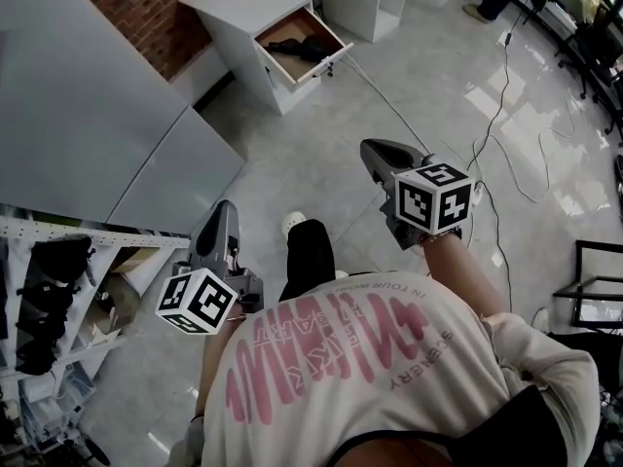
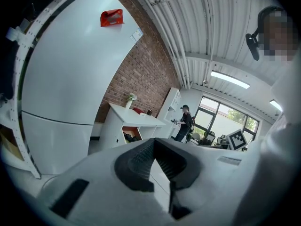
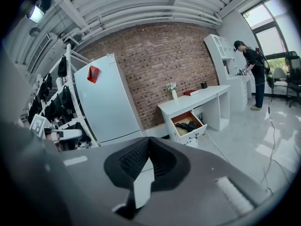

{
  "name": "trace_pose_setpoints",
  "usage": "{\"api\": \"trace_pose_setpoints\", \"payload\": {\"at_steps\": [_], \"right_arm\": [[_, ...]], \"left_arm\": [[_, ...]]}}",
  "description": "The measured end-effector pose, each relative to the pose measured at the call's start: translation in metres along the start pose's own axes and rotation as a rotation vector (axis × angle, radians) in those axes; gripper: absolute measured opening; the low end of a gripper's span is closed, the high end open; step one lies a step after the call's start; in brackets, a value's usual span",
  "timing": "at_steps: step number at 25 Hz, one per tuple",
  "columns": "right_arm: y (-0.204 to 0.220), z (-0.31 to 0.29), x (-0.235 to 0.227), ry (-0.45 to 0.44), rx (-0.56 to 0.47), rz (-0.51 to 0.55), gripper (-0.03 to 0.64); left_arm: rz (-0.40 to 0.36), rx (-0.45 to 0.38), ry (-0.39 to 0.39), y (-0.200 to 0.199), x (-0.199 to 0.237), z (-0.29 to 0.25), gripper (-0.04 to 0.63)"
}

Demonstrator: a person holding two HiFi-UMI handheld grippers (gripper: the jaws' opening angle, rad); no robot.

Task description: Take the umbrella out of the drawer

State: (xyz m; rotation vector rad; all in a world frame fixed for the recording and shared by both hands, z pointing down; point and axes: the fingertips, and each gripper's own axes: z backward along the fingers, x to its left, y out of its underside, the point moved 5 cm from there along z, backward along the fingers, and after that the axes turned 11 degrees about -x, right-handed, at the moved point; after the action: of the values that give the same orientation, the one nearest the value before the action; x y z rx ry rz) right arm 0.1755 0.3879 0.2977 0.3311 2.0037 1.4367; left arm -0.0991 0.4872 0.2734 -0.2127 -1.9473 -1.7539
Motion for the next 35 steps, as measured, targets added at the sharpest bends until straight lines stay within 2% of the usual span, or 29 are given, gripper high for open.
{"api": "trace_pose_setpoints", "payload": {"at_steps": [9, 23, 28, 35], "right_arm": [[-0.001, -0.036, -0.014, 0.041, 0.022, 0.001, 0.014], [-0.066, -0.148, -0.040, 0.117, -0.045, 0.006, 0.014], [-0.082, -0.185, -0.050, 0.148, -0.067, 0.007, 0.014], [-0.079, -0.228, -0.063, 0.188, -0.054, -0.030, 0.014]], "left_arm": [[0.027, 0.026, 0.055, -0.005, 0.024, -0.057, 0.003], [0.014, 0.024, 0.155, -0.071, 0.082, -0.186, 0.003], [0.019, 0.043, 0.173, -0.082, 0.109, -0.225, 0.003], [0.030, 0.101, 0.210, -0.084, 0.134, -0.273, 0.003]]}}
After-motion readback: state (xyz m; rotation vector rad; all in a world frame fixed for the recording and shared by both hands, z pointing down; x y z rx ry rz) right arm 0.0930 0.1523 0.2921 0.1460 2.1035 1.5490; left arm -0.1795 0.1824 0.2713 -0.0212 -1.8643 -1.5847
